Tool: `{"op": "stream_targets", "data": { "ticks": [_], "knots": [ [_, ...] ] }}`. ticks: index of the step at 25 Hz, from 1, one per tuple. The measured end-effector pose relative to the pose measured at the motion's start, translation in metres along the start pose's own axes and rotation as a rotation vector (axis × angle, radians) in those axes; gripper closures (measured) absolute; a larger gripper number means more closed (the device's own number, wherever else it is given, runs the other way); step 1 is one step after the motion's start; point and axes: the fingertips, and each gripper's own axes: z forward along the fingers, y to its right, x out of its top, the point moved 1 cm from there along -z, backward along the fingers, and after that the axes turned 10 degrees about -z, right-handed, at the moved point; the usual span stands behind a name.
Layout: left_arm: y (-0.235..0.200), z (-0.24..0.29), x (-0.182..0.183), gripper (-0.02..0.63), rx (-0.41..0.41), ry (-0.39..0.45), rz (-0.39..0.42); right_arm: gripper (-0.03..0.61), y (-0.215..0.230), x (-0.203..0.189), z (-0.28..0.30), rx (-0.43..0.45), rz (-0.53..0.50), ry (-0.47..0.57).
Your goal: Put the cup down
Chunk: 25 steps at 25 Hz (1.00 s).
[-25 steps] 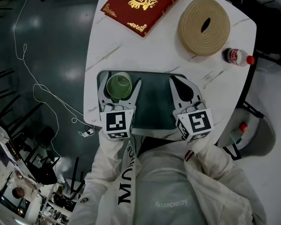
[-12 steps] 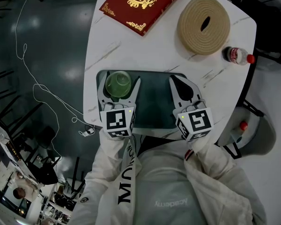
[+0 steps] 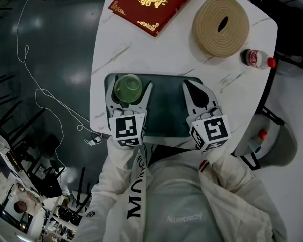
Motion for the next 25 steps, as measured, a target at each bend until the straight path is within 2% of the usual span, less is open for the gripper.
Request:
{"op": "stream_targets", "data": {
  "ticks": [14, 25],
  "knots": [
    [-0.009, -0.018, -0.019, 0.186, 0.057, -0.041, 0.006, 0.574, -0.008, 0.000, -0.023, -0.008, 0.005, 0.022],
    [0.002, -0.069, -0.020, 0.187, 0.081, -0.024, 0.006, 0.573, -0.034, 0.013, -0.061, 0.019, 0.003, 0.075]
  ]
}}
